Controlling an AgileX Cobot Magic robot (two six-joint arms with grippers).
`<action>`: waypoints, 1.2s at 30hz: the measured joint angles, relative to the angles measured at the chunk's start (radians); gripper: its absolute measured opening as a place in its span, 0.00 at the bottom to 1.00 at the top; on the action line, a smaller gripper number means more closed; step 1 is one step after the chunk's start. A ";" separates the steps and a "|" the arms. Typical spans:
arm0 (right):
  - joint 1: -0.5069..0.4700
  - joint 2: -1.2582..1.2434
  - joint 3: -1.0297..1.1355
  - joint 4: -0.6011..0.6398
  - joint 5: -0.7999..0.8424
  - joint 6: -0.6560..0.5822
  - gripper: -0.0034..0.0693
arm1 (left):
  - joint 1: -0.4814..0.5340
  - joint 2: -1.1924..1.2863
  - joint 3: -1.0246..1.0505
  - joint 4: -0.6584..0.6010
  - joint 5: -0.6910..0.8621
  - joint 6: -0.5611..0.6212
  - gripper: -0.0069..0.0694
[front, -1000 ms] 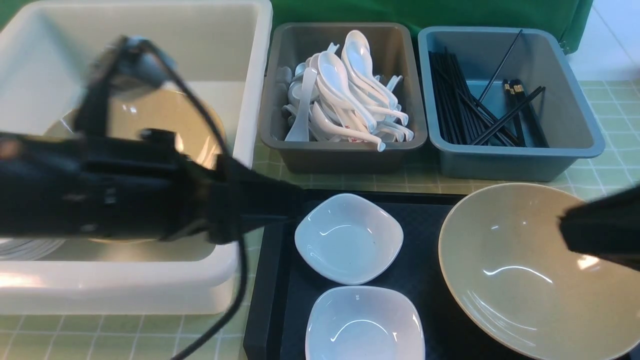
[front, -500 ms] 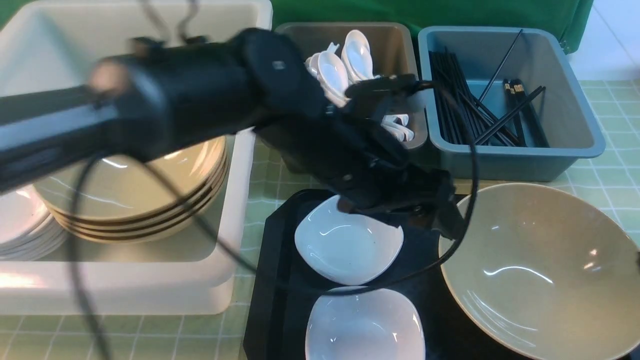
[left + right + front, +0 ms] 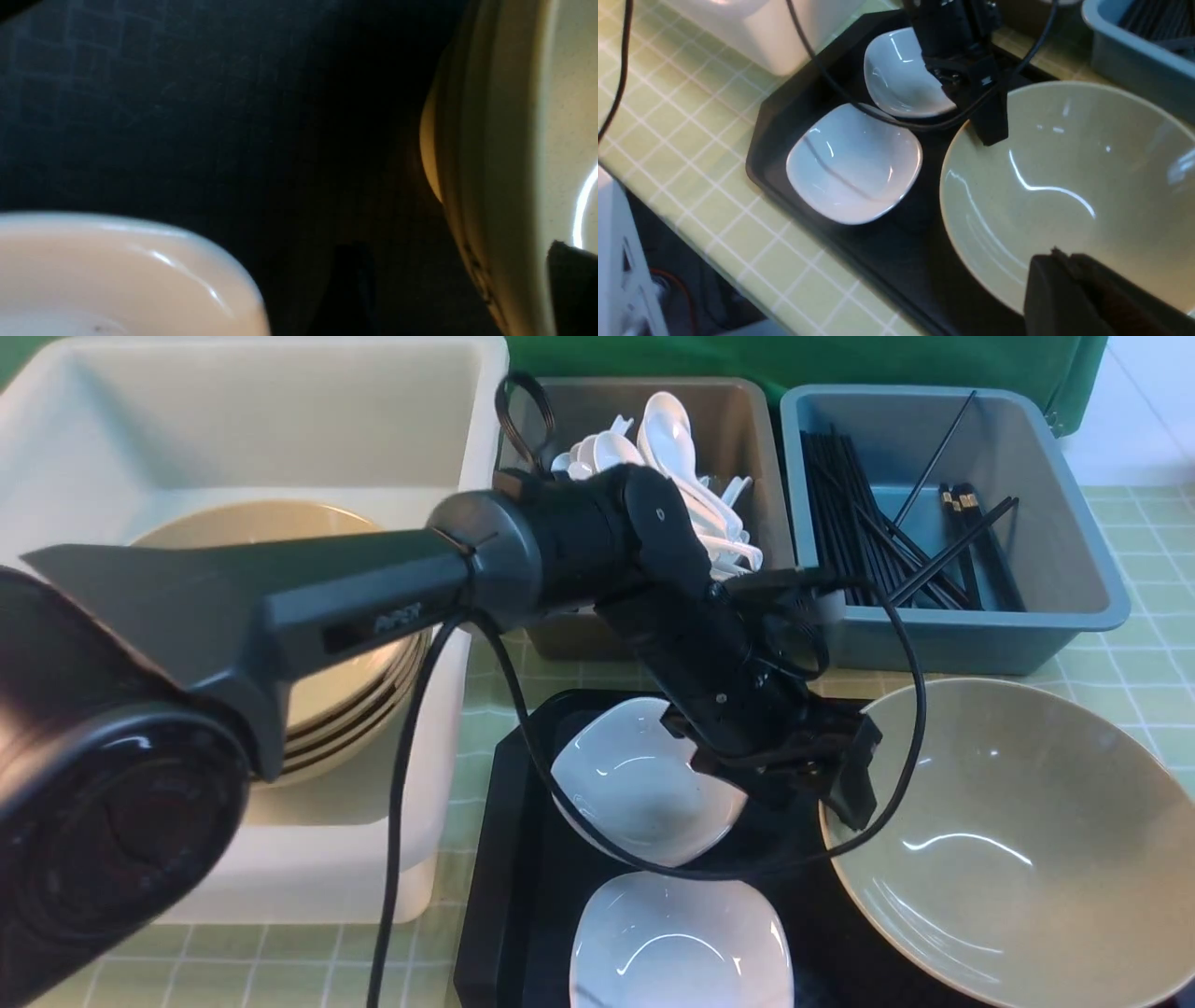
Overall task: On green table put chopsticks spoon bowls plates into blue grey white boxes.
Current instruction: 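Grasp the large bowl on the tray by its rim, then place the tan bowl onto the bowl stack in the left bin with the left gripper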
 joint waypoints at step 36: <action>0.000 0.131 0.000 0.169 -0.258 -0.305 0.11 | 0.427 -0.446 -0.111 -0.131 0.260 0.026 0.11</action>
